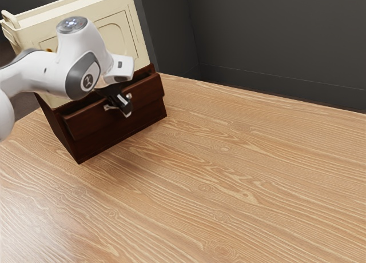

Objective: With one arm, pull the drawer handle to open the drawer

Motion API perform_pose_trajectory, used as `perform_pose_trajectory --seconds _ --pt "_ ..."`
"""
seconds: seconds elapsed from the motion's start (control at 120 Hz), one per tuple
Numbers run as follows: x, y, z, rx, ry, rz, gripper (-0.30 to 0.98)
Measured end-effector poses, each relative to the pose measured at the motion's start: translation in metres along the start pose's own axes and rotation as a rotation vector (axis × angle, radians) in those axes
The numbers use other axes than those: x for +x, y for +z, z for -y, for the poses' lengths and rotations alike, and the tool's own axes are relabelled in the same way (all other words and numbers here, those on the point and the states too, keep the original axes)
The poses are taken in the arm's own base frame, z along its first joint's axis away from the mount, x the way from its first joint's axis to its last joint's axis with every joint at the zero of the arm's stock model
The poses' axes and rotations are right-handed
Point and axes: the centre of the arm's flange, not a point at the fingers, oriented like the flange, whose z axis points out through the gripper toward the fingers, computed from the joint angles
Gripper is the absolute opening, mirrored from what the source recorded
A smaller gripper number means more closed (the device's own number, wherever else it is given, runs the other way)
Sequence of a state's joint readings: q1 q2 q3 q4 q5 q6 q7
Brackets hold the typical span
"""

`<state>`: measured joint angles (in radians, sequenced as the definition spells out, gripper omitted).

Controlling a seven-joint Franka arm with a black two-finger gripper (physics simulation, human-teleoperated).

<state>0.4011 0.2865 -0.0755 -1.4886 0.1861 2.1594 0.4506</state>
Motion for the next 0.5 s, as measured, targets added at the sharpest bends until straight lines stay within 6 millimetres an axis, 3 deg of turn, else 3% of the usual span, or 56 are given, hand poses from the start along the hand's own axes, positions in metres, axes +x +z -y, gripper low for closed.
perform_pose_trajectory --seconds 0.5 --pt "0.005 -0.01 -0.032 -0.007 0.004 -0.023 0.24"
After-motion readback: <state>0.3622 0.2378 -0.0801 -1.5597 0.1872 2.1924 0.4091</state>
